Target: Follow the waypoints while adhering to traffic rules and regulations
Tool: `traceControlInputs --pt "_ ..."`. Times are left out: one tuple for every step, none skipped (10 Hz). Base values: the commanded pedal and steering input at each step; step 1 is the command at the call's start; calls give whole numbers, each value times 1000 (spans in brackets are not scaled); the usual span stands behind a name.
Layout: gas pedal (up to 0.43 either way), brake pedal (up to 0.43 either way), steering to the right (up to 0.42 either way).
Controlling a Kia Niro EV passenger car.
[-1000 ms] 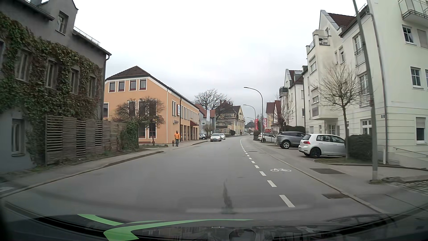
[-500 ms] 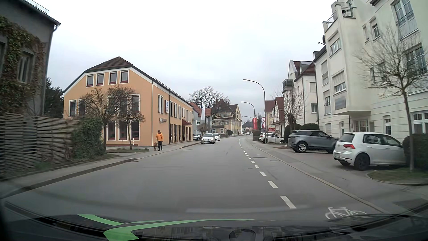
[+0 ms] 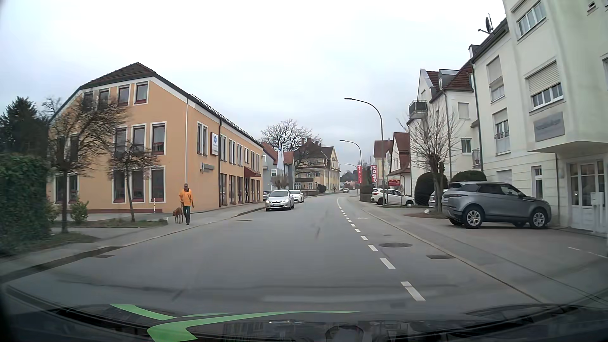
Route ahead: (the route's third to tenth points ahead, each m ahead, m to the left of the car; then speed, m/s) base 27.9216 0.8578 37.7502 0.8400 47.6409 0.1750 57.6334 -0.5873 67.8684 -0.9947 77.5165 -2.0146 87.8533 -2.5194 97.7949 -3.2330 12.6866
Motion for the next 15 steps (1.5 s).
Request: traceControlInputs --pt "150 0 10" --pt "150 0 10" --pt "150 0 9" --pt "150 0 6" --pt "150 0 6" --pt "150 0 6" --pt "150 0 6" --pt "150 0 6" --pt "150 0 6" --pt "150 0 4" --pt "150 0 4" --pt "150 0 4" --pt "150 0 4" --pt "150 0 4" --pt "150 0 4"
